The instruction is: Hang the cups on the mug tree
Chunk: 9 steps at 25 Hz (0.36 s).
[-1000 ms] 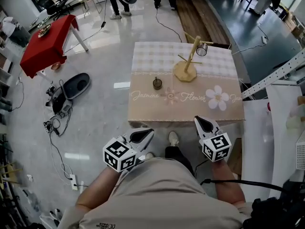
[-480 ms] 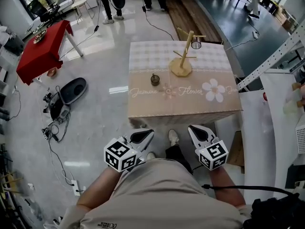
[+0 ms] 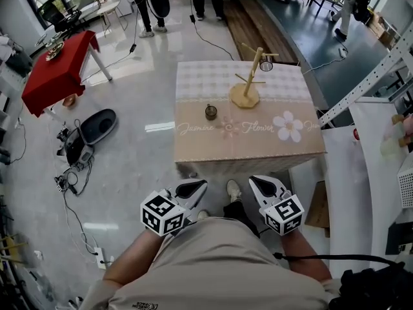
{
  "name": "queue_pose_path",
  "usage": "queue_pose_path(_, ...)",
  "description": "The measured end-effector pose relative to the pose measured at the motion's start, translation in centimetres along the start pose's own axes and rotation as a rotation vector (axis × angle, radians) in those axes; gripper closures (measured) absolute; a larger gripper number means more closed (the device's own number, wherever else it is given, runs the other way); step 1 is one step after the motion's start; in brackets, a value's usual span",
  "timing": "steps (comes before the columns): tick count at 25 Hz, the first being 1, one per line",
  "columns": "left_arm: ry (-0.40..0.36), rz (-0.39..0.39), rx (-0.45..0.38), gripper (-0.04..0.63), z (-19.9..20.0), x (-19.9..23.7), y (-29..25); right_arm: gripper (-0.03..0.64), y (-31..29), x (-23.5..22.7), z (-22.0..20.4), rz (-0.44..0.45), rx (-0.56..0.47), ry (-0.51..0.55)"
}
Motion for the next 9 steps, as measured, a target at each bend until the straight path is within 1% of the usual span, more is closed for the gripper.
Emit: queue_pose_path(9,0.006,-0.002,-0.004,0.591,-0.29,-0.02,1.02,0.604,-0.36,0.82,1.03,0.019,0.007,0.027)
Point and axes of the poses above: the fingertips, and each gripper's own axes: y backward along the fingers, x to its left, z out of its top, the point moved 1 cm from there along y, backward along the fingers, and after that the axes turned 15 degrees about y, right-handed, at the moved point
